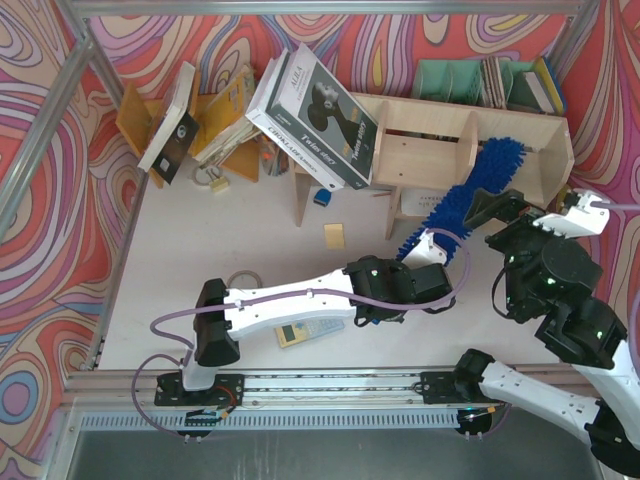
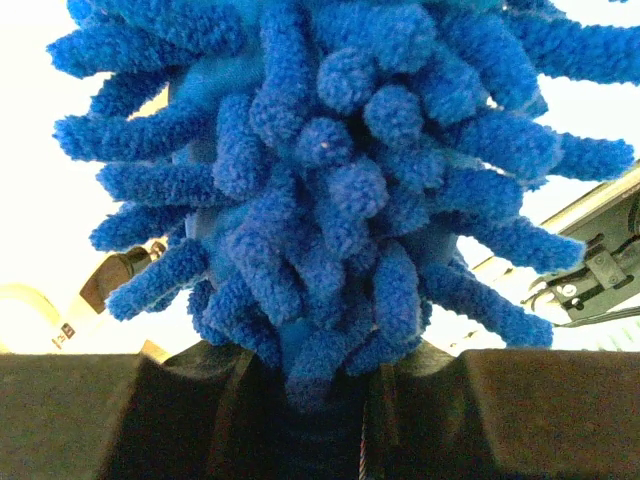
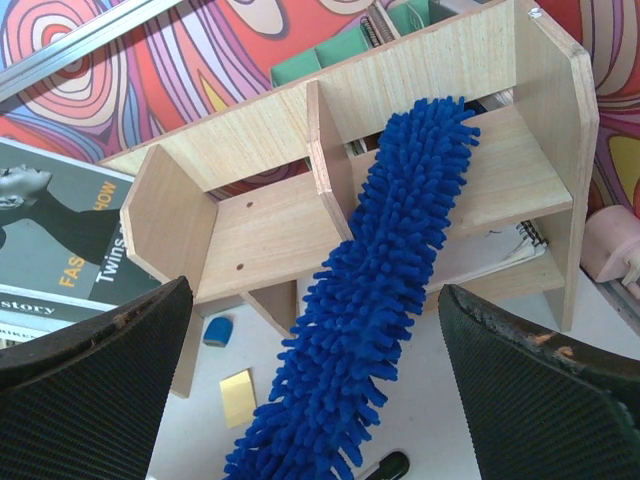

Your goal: Dust the bookshelf with a duster

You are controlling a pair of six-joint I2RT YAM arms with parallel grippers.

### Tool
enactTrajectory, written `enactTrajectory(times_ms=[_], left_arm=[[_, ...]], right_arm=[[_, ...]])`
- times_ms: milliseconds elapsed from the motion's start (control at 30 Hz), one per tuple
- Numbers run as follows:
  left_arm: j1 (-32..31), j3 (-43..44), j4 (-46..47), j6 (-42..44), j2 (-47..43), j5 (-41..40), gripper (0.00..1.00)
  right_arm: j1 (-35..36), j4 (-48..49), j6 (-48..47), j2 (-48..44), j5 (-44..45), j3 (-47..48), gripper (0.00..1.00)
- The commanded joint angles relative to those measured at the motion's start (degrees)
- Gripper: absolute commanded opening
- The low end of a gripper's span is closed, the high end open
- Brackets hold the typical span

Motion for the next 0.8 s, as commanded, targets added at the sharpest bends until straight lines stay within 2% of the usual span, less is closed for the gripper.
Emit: enactTrajectory(times_ms=[0,200,467,667,767], left_arm=[[-0.4,2.4,-4.2,-3.1,-1.0,-3.4,0.00],[-0.4,7.2,-1.8,0.7,2.6,-0.4,0.00],[-0.4,17.7,-2.6,4.4,10.5,4.4,0.00],[-0.4,18.3,-2.9,4.6,11.6,5.5,0.00],[-0.4,16.2,-3.9,3.4,10.2,2.7,0.00]], right_arm=[[0.0,0.7,1.0,-1.4,1.0,-0.4,0.99],[0.0,-0.1,1.5,-2.1,1.0,-0.4,0.99],[-0.1,-1.0,1.7,-2.4,1.1,0.1,0.99],[0.0,-0.8,1.7,-2.4,1.2,0.0,0.99],[0.0,-0.4,1.8,-2.2,1.1,-0.4,0.99]])
